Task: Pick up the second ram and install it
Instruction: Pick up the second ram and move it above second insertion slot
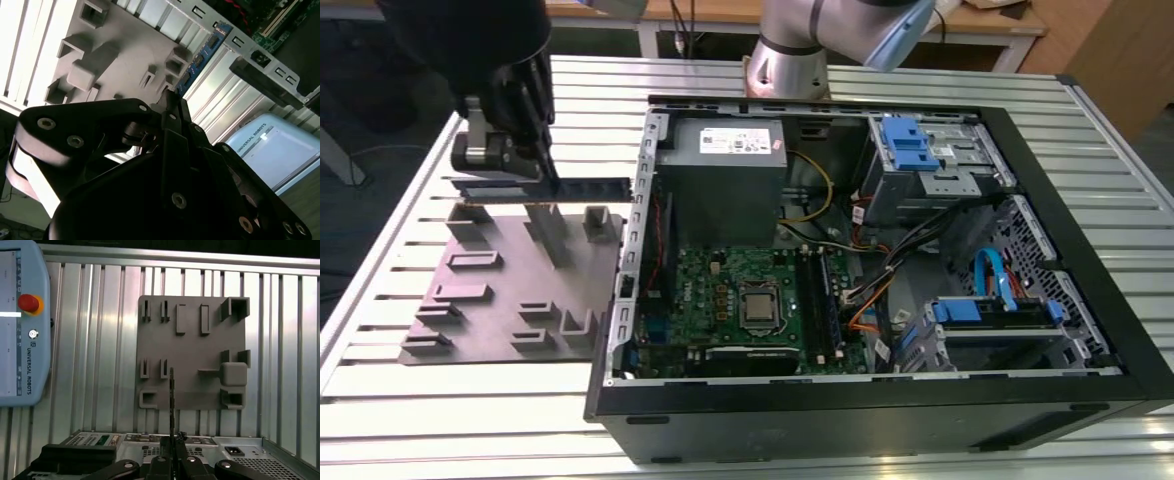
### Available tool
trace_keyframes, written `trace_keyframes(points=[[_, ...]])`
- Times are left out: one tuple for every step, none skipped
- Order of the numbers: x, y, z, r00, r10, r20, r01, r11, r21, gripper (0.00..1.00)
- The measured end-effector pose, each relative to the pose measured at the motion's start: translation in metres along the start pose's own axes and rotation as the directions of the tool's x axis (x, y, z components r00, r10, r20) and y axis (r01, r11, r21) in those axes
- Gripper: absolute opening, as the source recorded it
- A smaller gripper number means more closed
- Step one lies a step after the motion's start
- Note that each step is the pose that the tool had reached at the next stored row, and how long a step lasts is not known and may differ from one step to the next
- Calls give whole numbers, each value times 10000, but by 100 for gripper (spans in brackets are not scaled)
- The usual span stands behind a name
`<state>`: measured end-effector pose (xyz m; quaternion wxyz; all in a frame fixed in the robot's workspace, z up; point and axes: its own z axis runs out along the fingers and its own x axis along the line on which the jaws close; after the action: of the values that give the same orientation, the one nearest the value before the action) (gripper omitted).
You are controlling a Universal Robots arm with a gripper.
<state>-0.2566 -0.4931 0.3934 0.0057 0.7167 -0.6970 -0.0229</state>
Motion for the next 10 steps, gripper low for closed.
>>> trace_keyframes(points=[[1, -24, -1, 10000, 0, 1, 0, 10000, 0, 14], [1, -51, -2, 10000, -1, 0, 1, 10000, -1, 14], [2, -79, -3, 10000, 0, 1, 0, 10000, 0, 14], [2, -104, -4, 10000, 0, 0, 0, 10000, -1, 14], [3, -128, -4, 10000, 0, 2, 0, 10000, 0, 14], [3, -152, -6, 10000, 0, 1, 0, 10000, 0, 14], [3, -177, -6, 10000, 0, 1, 0, 10000, 0, 14], [2, -199, -7, 10000, 0, 1, 0, 10000, 0, 14], [2, -223, -8, 10000, 0, 1, 0, 10000, -1, 14], [1, -250, -10, 10000, 0, 1, 0, 10000, -1, 14]])
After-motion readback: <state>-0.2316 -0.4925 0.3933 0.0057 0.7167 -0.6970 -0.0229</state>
